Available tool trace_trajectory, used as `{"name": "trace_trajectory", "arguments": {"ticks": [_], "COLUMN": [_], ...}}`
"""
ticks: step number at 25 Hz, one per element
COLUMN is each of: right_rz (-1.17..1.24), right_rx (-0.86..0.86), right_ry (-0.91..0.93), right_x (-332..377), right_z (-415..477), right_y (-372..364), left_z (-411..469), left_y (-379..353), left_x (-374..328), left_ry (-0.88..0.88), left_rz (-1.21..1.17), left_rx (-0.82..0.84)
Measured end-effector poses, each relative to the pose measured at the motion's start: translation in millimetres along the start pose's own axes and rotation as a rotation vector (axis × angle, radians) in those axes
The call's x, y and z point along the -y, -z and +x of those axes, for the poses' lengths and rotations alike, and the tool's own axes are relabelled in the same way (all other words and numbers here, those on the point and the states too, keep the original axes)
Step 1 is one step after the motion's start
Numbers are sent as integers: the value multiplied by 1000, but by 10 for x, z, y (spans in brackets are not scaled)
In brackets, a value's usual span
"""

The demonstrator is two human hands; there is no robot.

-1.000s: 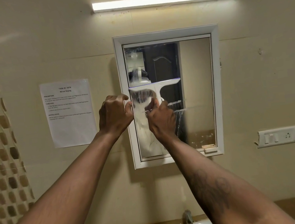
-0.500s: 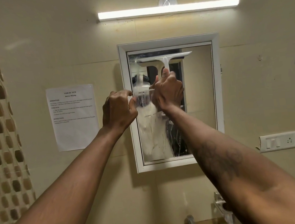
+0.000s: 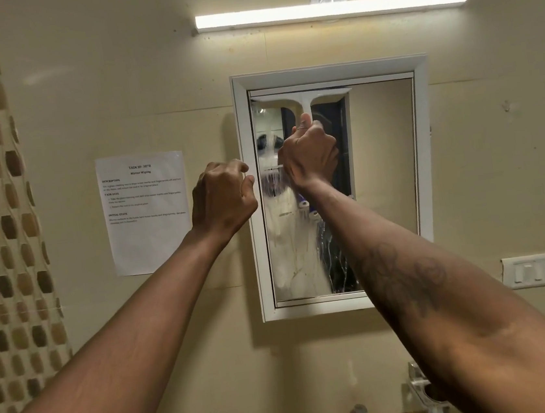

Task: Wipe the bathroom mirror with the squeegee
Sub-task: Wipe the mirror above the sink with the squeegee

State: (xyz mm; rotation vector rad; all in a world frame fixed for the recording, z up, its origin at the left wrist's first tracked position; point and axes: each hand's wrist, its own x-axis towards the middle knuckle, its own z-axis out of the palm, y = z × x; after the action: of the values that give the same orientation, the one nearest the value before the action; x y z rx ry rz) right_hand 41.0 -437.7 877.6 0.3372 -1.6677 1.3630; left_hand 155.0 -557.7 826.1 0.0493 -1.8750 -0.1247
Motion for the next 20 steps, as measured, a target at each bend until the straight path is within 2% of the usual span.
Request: {"name": "trace_trajectory", "arguments": {"ticks": [10,20], "right_rz": [-108,-268], "right_rx": [59,210], "right_ry": [24,-8], "right_x": [-87,-507], "right_z": [-26,-738], "right_y": [51,210], "left_z": [-53,-300], "left_y": [-100,-21], "left_x": [25,54], "left_ry": [25,69], "left_rz": [-15,-5], "left_rx": [20,51]}}
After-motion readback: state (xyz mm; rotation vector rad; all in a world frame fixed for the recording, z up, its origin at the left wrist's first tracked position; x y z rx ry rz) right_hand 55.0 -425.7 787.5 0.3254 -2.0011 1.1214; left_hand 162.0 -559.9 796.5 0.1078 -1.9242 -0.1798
